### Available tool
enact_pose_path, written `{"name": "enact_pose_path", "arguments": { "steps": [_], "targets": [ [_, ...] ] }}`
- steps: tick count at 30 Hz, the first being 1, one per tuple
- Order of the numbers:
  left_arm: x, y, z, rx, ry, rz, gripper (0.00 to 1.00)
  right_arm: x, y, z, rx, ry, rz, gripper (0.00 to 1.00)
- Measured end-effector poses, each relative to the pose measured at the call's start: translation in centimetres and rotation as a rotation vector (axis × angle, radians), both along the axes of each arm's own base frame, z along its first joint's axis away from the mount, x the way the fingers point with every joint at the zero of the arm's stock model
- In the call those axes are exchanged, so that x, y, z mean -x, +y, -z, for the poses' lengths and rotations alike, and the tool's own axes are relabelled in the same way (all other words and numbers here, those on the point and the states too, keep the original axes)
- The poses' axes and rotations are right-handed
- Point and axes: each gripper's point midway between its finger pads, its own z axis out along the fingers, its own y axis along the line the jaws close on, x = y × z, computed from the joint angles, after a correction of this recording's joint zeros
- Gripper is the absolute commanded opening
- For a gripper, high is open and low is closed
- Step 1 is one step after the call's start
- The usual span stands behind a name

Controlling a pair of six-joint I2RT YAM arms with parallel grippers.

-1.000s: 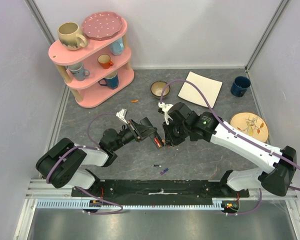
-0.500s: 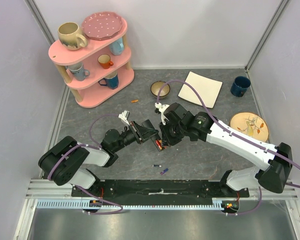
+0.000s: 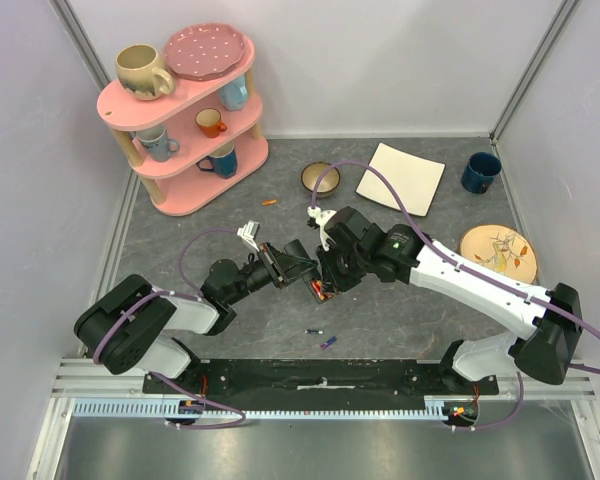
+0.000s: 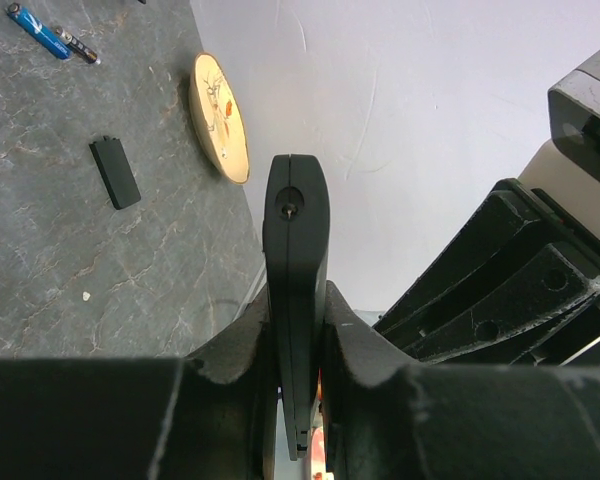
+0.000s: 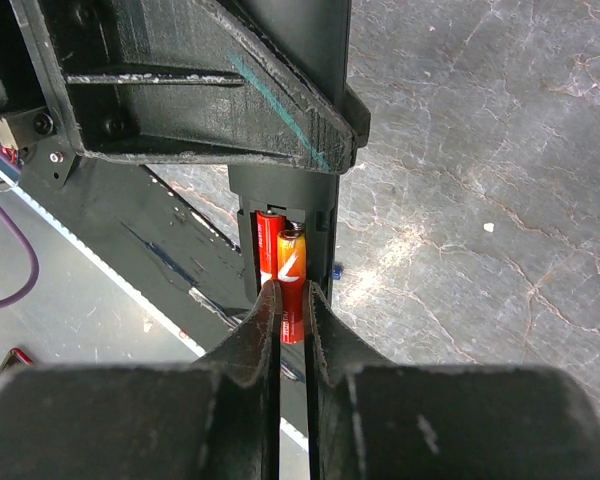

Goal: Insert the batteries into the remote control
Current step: Load the battery into the remote control.

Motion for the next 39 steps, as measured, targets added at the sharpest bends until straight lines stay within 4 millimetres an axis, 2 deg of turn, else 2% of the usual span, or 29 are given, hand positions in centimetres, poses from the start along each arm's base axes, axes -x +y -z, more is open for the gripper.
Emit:
{"name": "enact_pose_path", "arguments": {
  "steps": [39],
  "targets": [
    [0.19, 0.66, -0.91, -0.04, -0.089, -0.041, 0.02, 0.08, 0.12, 0.68, 0.018, 0.018, 0.002, 0.0]
  ]
}}
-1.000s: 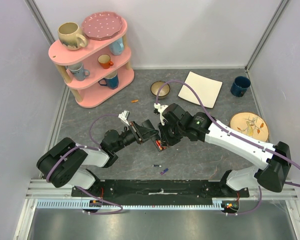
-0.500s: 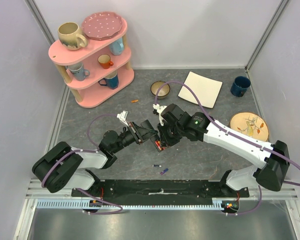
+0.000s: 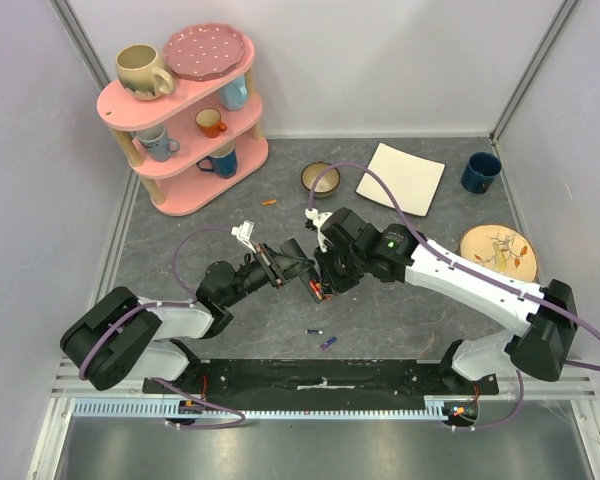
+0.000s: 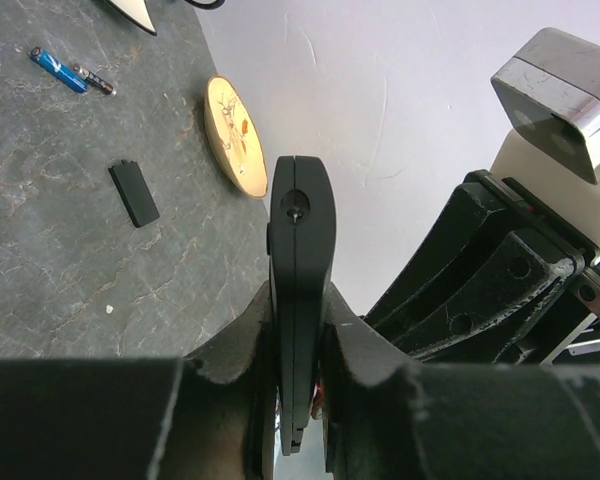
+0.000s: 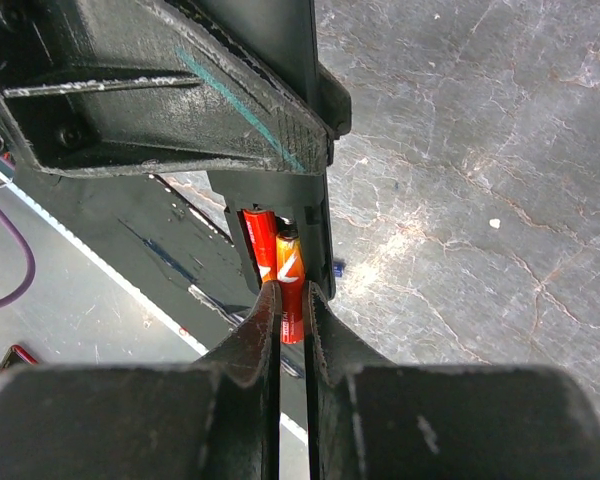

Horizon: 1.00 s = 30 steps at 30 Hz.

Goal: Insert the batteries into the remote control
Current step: Load the battery into the remote control.

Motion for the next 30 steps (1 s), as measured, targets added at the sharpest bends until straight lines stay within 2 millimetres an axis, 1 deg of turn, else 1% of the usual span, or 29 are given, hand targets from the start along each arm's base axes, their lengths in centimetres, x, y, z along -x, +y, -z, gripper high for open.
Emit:
{"name": "enact_pose_path", "arguments": {
  "steps": [5, 10, 21, 24, 25, 30],
  "targets": [
    [0.0, -0.1, 0.4, -0.002, 0.018, 0.0, 0.02, 0.0, 0.0, 0.2, 0.026, 0.008, 0.001, 0.0],
    [0.2, -0.5, 1.4, -0.009, 0.069, 0.011, 0.02, -0.3, 0.0, 0.8, 0.055, 0.015, 0.007, 0.0],
    [0.1, -0.5, 1.5, -0.003, 0.082, 0.001, 0.02, -0.5, -0.1, 0.8, 0.072, 0.008, 0.015, 0.0],
    [0.1, -0.6, 1.5, -0.002, 0.083, -0.002, 0.02, -0.6, 0.0, 0.8, 0.077, 0.005, 0.016, 0.03],
    [0.1, -0.5, 1.5, -0.002, 0.083, -0.004, 0.02, -0.6, 0.0, 0.8, 0.08, 0.005, 0.016, 0.06],
    [-0.1, -0.5, 1.6, -0.005, 0.088, -0.016, 0.02, -0.9, 0.1, 0.9, 0.088, 0.003, 0.02, 0.15]
  ]
}}
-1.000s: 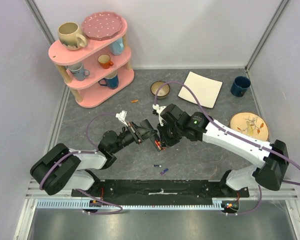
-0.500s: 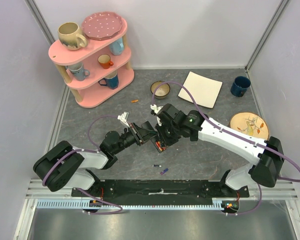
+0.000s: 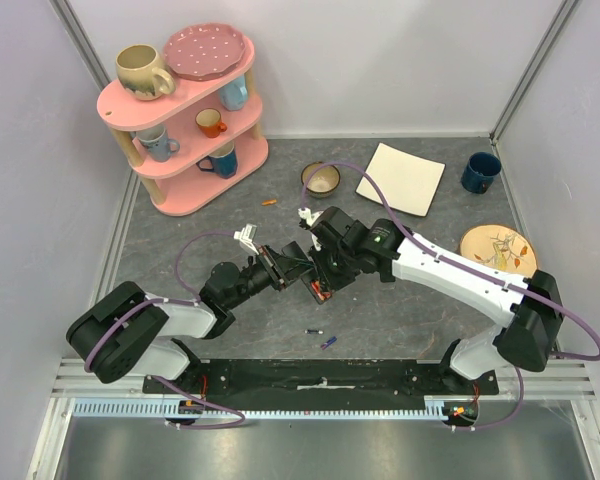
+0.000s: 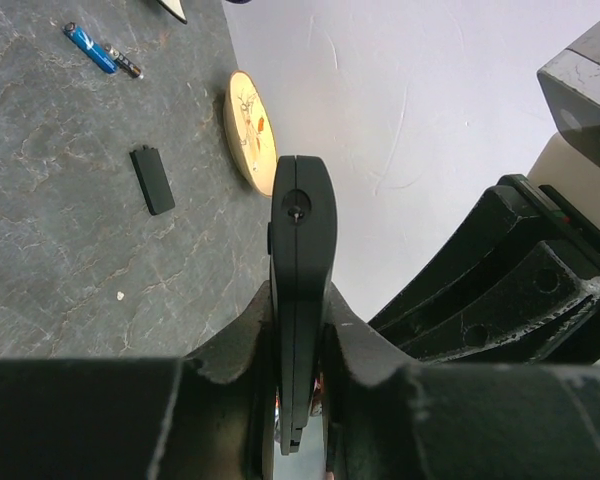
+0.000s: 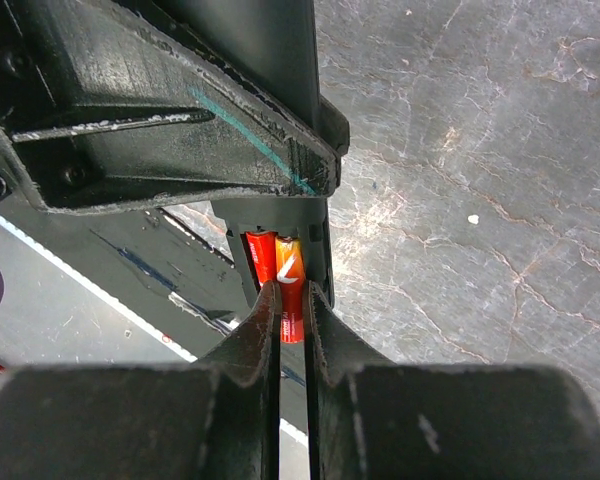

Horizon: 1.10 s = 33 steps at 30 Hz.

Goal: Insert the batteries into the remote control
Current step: Load the battery into the remote control.

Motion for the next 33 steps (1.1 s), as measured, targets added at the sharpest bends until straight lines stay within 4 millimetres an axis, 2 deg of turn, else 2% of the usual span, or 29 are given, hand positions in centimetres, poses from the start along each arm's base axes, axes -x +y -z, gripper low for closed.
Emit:
{"name": "enact_pose_path", "arguments": {
  "steps": [13, 33],
  "targets": [
    [-0.05, -0.02, 0.04, -0.001, 0.001, -0.007, 0.02, -0.34, -0.09, 0.01, 0.009, -0.014, 0.009, 0.28],
    [0.12, -0.08, 0.06, 0.0, 0.002, 0.0, 0.02, -0.61, -0.24, 0.02, 0.017, -0.027, 0.017, 0.41]
  ]
}}
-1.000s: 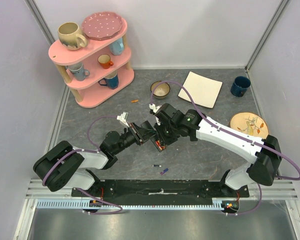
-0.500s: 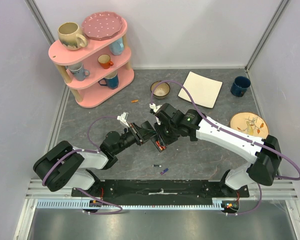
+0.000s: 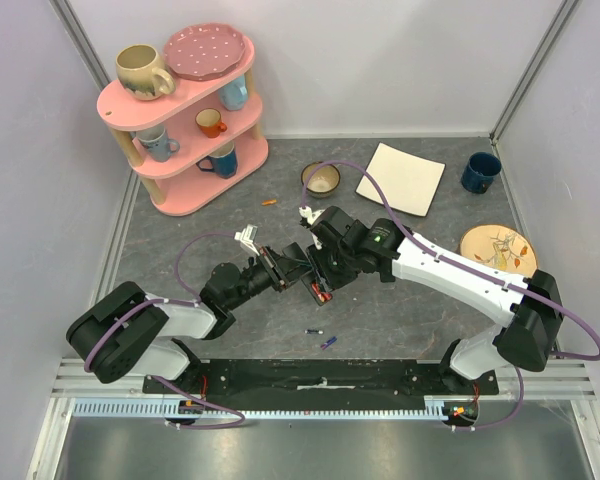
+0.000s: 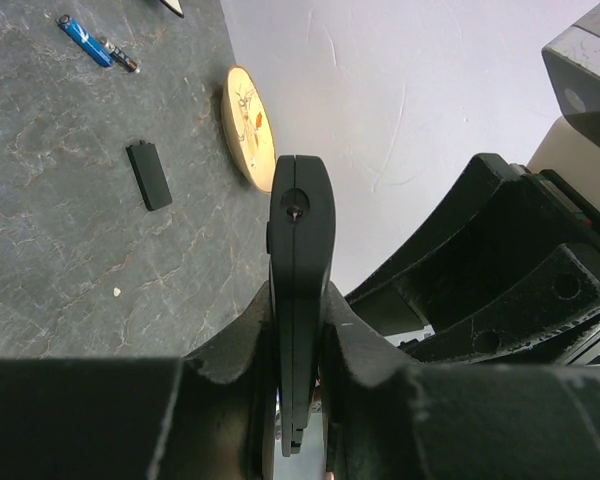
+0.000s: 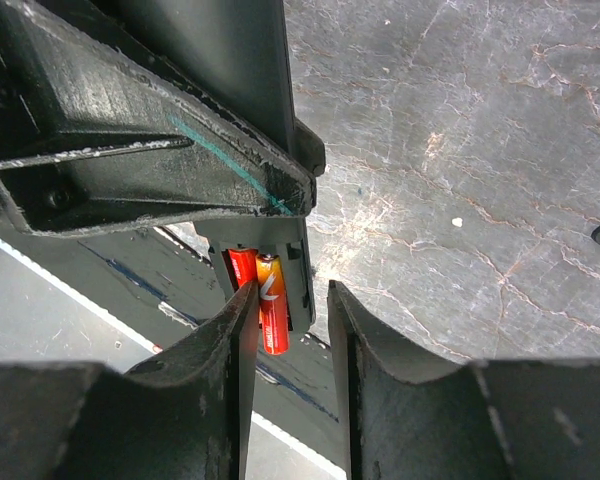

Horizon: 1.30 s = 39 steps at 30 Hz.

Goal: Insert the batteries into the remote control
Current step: Load the battery into the remote control.

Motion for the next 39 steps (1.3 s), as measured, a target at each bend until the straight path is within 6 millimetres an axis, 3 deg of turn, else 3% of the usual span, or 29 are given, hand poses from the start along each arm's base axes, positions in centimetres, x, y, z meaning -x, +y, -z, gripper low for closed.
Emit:
{"name": "enact_pose_path", "arguments": {
  "steps": [16, 26, 32, 33, 36, 39],
  "targets": [
    [0.7, -0.3, -0.1, 0.011, 0.005, 0.031, 0.02, -0.3, 0.2, -0.7, -0.016, -0.013, 0.005, 0.45],
    [1.7, -0.8, -1.1, 0.058, -0.002, 0.079, 0.02, -1.0, 0.7, -5.9, -0.137, -0.101, 0.017, 0.47],
    [1.7, -0.8, -1.4, 0.069, 0.0, 0.082, 0.02, -2.6, -1.5, -8.5, -0.168, -0.276, 0.098, 0.45],
    [1.7, -0.8, -1.4, 0.07, 0.0, 0.083, 0.02, -2.7, -2.0, -8.7, -0.183, -0.308, 0.109, 0.61],
    [2.0, -0.9, -1.5, 0.078, 0.009, 0.102, 0.02, -2.2, -4.2, -8.7, -0.268, -0.394, 0.152, 0.8],
    [2.3, -1.2, -1.2, 0.084, 0.043, 0.133, 0.02, -1.3, -5.5, -8.3, -0.355, -0.434, 0.152, 0.86]
  ]
}}
